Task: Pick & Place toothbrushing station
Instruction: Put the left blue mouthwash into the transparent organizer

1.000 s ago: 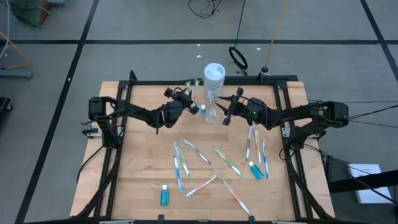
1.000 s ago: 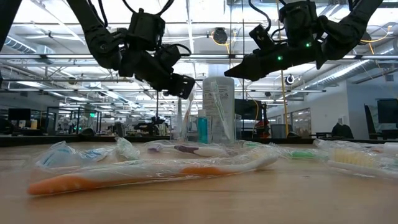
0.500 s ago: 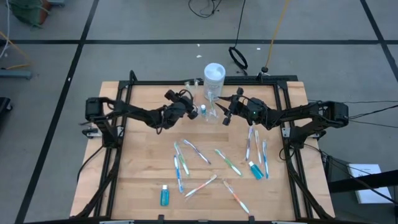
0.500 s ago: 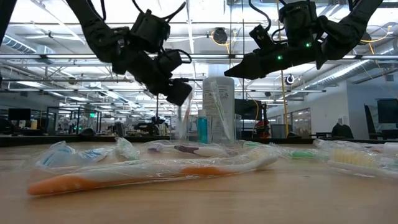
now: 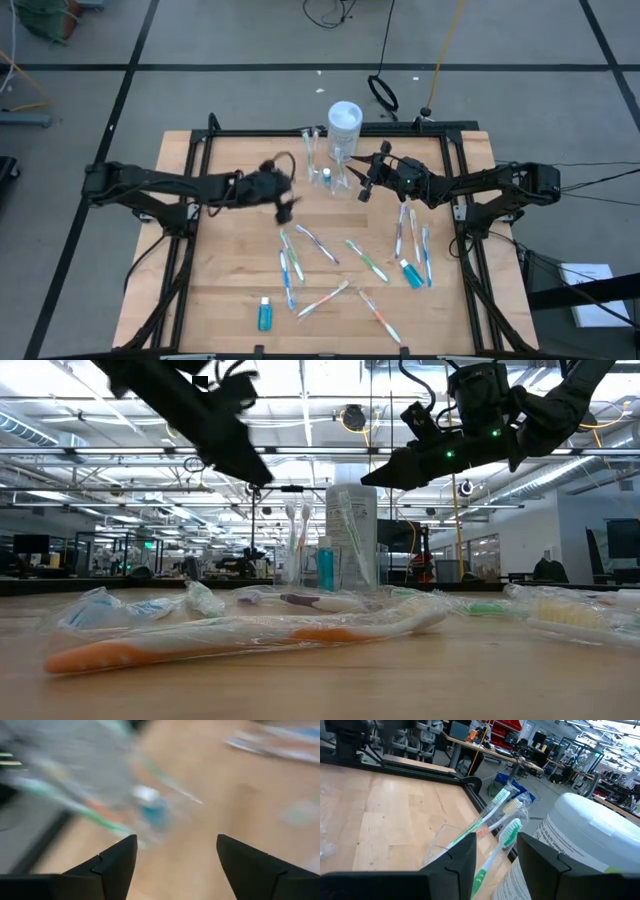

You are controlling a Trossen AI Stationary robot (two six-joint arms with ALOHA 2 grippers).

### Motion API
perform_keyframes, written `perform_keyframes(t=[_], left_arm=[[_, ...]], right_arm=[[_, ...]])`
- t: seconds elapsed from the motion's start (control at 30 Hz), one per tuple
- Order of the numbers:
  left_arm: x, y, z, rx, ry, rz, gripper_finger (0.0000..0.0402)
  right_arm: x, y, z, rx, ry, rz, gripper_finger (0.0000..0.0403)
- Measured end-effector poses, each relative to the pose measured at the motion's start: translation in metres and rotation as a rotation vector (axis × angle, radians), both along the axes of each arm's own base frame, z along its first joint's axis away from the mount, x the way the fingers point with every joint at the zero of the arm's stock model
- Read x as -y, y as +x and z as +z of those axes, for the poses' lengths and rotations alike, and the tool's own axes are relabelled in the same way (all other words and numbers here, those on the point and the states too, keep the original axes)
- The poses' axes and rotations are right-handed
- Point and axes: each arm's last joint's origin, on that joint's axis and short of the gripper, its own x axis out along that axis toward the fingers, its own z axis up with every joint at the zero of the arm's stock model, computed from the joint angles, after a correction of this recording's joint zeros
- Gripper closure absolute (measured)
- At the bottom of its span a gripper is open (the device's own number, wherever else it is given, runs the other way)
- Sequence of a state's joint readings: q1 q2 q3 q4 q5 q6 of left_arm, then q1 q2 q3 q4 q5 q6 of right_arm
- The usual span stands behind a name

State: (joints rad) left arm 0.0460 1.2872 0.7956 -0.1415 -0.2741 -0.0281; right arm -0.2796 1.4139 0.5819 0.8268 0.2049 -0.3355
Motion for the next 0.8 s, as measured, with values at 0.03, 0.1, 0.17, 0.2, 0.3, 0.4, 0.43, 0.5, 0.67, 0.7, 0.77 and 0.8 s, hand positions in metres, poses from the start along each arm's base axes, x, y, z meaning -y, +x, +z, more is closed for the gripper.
perform_keyframes(t=[0.03,0.1,0.17,0.2,0.3,0.4,0.43,0.5,0.67,0.7,0.77,0.8], left_arm=[[0.009,-0.004,-0.001,-0.034,-0.044,-0.082,0.0139],[0.028,-0.007,-0.003,-0.065,-0.181,-0.188,0.0153],[0.044,-0.009,-0.006,-0.081,-0.369,-0.192,0.0165],[0.052,-0.01,-0.007,-0.088,-0.466,-0.165,0.017],[0.075,-0.013,-0.013,-0.133,-0.709,-0.073,0.0183],[0.103,-0.018,-0.019,-0.205,-0.877,0.01,0.0193],[0.112,-0.022,-0.023,-0.247,-0.918,0.042,0.0195],[0.129,-0.026,-0.031,-0.305,-1.002,0.127,0.0198],[0.168,-0.034,-0.05,-0.378,-1.135,0.313,0.0199],[0.174,-0.035,-0.056,-0.395,-1.139,0.341,0.0199],[0.182,-0.038,-0.066,-0.426,-1.136,0.404,0.0199],[0.185,-0.039,-0.072,-0.438,-1.137,0.443,0.0199]], right_arm=[[0.0,0.0,0.0,0.0,0.0,0.0,0.0271],[0.0,0.0,0.0,0.001,-0.001,0.0,0.0271],[0.0,0.0,0.001,0.01,-0.005,0.0,0.0271],[0.0,0.0,0.002,0.019,-0.007,0.0,0.0271],[0.0,0.0,0.004,0.038,-0.012,0.0,0.0271],[0.001,0.0,0.006,0.043,-0.042,0.0,0.0271],[0.001,0.0,0.006,0.041,-0.059,0.0,0.0271],[0.001,0.0,0.008,0.047,-0.087,0.001,0.0271],[0.001,0.0,0.013,0.098,-0.108,-0.001,0.0271],[0.001,0.0,0.015,0.112,-0.112,-0.002,0.0271],[0.001,0.0,0.017,0.136,-0.119,-0.003,0.0271],[0.001,0.0,0.018,0.142,-0.12,-0.002,0.0271]])
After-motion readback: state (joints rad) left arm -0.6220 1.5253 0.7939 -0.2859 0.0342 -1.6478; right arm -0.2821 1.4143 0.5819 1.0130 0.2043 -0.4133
